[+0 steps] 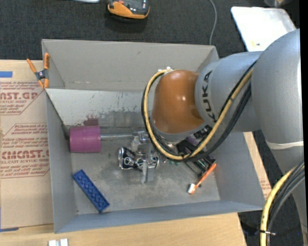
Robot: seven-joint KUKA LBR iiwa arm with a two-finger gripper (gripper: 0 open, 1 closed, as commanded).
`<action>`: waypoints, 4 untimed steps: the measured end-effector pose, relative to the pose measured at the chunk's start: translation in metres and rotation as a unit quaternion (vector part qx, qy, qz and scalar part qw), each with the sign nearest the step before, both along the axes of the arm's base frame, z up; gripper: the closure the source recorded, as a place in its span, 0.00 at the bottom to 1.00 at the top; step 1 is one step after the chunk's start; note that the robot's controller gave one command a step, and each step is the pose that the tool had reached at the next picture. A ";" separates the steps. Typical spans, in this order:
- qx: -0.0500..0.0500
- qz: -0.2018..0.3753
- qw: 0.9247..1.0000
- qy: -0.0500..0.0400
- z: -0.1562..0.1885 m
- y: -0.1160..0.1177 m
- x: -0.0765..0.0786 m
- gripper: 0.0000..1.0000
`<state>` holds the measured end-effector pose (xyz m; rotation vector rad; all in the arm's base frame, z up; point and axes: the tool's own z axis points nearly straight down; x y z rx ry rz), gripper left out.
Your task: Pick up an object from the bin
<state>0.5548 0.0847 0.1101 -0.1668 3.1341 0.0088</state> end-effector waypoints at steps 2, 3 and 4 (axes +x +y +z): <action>0.000 0.009 1.000 0.001 -0.040 -0.003 0.003 0.00; 0.000 0.028 1.000 0.002 -0.009 -0.009 0.004 0.00; 0.000 0.093 0.996 0.000 -0.012 -0.008 0.009 0.00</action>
Offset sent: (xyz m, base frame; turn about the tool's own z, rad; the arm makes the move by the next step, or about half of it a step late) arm 0.0031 -0.0015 -0.0401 0.0062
